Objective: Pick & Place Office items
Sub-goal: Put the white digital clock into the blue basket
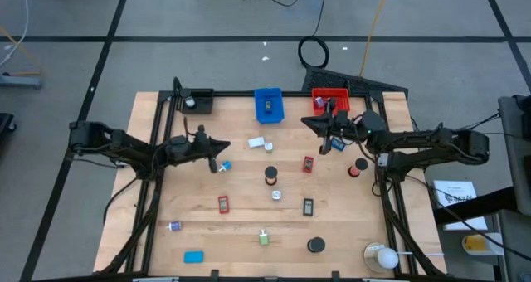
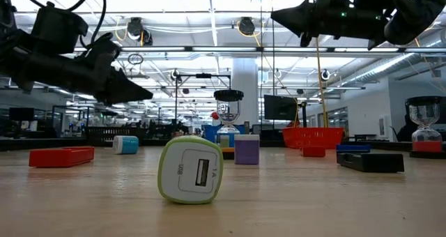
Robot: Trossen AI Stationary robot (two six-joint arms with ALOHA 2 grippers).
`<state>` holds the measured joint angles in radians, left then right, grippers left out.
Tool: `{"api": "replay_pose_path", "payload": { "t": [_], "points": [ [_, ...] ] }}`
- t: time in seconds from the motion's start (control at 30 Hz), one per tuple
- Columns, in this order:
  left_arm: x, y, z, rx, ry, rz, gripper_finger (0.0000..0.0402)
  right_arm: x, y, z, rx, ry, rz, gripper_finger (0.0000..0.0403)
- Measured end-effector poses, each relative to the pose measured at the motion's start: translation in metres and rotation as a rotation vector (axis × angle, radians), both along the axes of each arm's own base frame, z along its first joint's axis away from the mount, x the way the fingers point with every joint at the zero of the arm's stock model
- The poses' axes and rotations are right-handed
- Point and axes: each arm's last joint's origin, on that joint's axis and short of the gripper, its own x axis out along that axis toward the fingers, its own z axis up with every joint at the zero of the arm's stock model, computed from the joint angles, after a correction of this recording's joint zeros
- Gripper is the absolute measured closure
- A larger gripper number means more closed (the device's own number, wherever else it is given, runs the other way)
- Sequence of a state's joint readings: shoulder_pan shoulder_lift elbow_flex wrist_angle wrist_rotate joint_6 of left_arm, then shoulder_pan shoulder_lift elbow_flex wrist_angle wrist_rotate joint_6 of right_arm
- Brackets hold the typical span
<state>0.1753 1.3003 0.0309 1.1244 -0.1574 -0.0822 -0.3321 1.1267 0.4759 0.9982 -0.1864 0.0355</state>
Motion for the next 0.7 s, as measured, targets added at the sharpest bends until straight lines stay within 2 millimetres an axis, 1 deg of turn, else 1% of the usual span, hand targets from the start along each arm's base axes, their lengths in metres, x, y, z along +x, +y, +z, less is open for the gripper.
{"api": "replay_pose_path", "payload": {
  "t": [0.17, 0.23, 0.3, 0.37, 0.43, 0.5, 0.57, 0.63, 0.7],
  "points": [
    [-0.001, 0.0, -0.001, -0.002, 0.005, 0.0, 0.0378, 0.0, 0.0, 0.002, 0.046, -0.037, 0.017, 0.0397],
    [-0.001, 0.0, -0.001, 0.0, 0.01, 0.0, 0.0383, 0.003, 0.001, -0.001, 0.053, -0.029, 0.025, 0.0397],
    [-0.001, 0.0, -0.001, 0.01, 0.015, -0.002, 0.0389, 0.012, 0.001, -0.004, 0.056, 0.0, 0.037, 0.0397],
    [-0.001, 0.0, -0.001, 0.02, 0.017, -0.003, 0.0395, 0.031, 0.0, -0.003, 0.107, 0.089, 0.056, 0.04],
    [-0.001, 0.0, -0.001, 0.021, 0.016, 0.0, 0.0398, 0.056, -0.002, -0.007, 0.141, 0.287, 0.04, 0.0402],
    [0.0, 0.0, -0.001, 0.018, 0.014, 0.0, 0.0396, 0.084, -0.006, -0.013, 0.128, 0.512, -0.048, 0.0401],
    [0.0, 0.0, -0.001, 0.009, 0.012, 0.001, 0.0388, 0.111, -0.011, -0.018, 0.092, 0.698, -0.115, 0.0402],
    [0.0, 0.0, -0.001, 0.0, 0.009, 0.003, 0.038, 0.135, -0.018, -0.022, 0.075, 0.835, -0.125, 0.0402],
    [0.0, 0.0, -0.001, 0.0, 0.013, 0.003, 0.0376, 0.158, -0.024, -0.028, 0.073, 0.933, -0.124, 0.0399]
  ]
}}
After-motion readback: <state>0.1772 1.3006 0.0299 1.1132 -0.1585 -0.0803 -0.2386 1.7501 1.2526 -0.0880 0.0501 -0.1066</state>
